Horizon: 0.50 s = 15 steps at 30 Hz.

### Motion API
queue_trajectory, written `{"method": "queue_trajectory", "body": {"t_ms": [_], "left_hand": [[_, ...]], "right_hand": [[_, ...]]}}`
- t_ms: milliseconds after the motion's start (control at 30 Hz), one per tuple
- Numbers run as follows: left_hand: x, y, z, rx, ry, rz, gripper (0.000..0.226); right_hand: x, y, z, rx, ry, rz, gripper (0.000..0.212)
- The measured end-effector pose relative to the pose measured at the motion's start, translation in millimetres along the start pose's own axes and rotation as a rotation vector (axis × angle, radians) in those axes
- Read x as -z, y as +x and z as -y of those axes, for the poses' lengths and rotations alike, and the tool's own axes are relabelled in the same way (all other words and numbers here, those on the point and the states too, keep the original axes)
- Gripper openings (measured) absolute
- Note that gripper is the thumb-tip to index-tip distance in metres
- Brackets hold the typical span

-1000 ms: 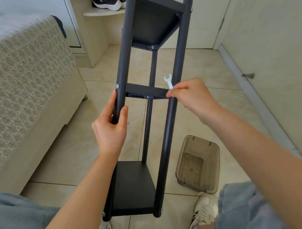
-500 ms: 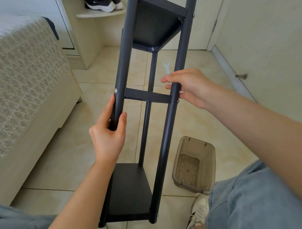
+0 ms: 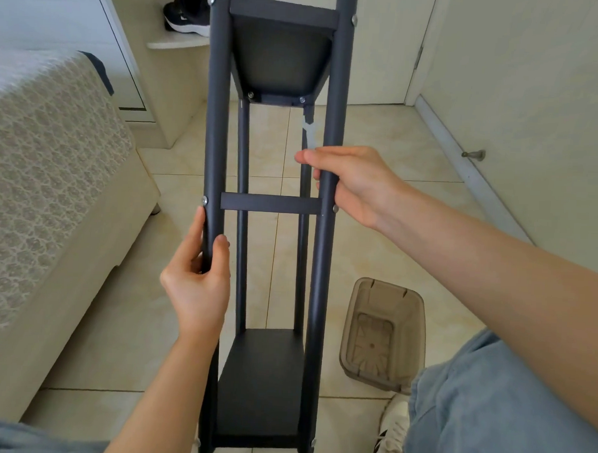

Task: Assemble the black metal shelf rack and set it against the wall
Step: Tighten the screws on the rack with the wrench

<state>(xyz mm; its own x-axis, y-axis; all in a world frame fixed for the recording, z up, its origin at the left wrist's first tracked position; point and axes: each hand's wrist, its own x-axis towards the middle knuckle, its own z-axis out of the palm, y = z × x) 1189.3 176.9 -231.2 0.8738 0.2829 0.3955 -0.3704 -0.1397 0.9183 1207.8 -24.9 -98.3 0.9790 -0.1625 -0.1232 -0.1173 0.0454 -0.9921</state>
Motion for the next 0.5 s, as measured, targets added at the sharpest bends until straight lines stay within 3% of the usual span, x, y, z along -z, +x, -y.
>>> {"method": "queue_trajectory", "body": {"t_ms": [400, 500], "left_hand": [[-3, 3, 6, 0.023, -0.042, -0.085, 0.045], [-3, 4, 10, 0.031, -0.065, -0.093, 0.045]], "right_hand": [[-8, -8, 11, 0.197, -0.074, 0.138, 0.018], [-9, -5, 11, 0.214, -0.075, 0.154, 0.011]]}}
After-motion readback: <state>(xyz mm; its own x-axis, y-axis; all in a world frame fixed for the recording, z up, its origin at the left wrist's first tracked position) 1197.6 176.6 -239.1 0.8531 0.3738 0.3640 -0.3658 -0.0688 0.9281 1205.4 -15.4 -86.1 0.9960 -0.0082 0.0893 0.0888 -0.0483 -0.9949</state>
